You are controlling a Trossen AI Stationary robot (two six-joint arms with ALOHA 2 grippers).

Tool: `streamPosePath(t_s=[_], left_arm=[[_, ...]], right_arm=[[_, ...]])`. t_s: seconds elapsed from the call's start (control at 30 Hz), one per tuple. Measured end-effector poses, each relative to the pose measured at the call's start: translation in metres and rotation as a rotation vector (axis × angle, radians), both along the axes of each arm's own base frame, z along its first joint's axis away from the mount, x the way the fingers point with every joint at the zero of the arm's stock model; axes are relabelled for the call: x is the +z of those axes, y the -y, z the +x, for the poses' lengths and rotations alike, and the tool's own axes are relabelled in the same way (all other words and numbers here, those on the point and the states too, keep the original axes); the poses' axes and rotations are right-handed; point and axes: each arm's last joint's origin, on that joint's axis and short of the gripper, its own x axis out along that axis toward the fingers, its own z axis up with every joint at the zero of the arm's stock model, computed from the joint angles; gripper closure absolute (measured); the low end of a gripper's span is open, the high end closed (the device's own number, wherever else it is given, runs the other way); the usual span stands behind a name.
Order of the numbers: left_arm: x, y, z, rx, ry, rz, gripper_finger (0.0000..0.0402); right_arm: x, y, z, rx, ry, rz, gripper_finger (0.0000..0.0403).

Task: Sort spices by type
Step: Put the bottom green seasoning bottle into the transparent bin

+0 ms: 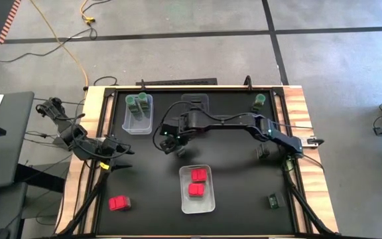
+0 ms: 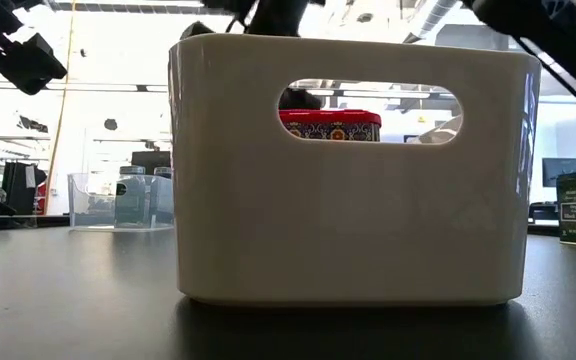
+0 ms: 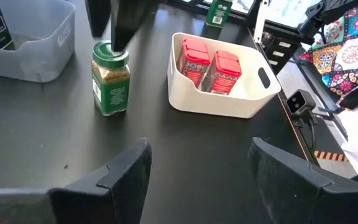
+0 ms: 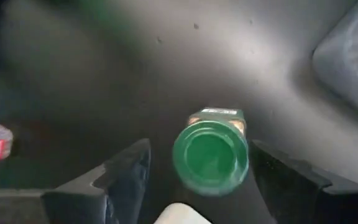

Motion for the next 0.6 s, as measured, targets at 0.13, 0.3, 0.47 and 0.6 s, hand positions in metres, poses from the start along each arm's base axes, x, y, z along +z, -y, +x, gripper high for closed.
streamPosePath(t_s=[0.13, 0.3, 0.47, 0.6], left_arm=[[0.0, 0.0, 0.0, 0.008, -0.002, -0.019, 0.0144], [0.0, 0.0, 0.001, 0.054, -0.003, -0.064, 0.0144], [0.0, 0.006, 0.01, 0.114, 0.0, -0.066, 0.0144], [-0.003, 0.013, 0.025, 0.171, -0.009, -0.042, 0.0147]], right_arm=[[0.03, -0.008, -0.012, 0.024, 0.055, -0.129, 0.0103], [0.074, -0.02, -0.044, 0.069, 0.055, -0.286, 0.0103], [0.086, -0.029, -0.08, 0.054, -0.139, -0.391, 0.0103], [0.089, -0.036, -0.09, 0.061, -0.188, -0.422, 0.0103]])
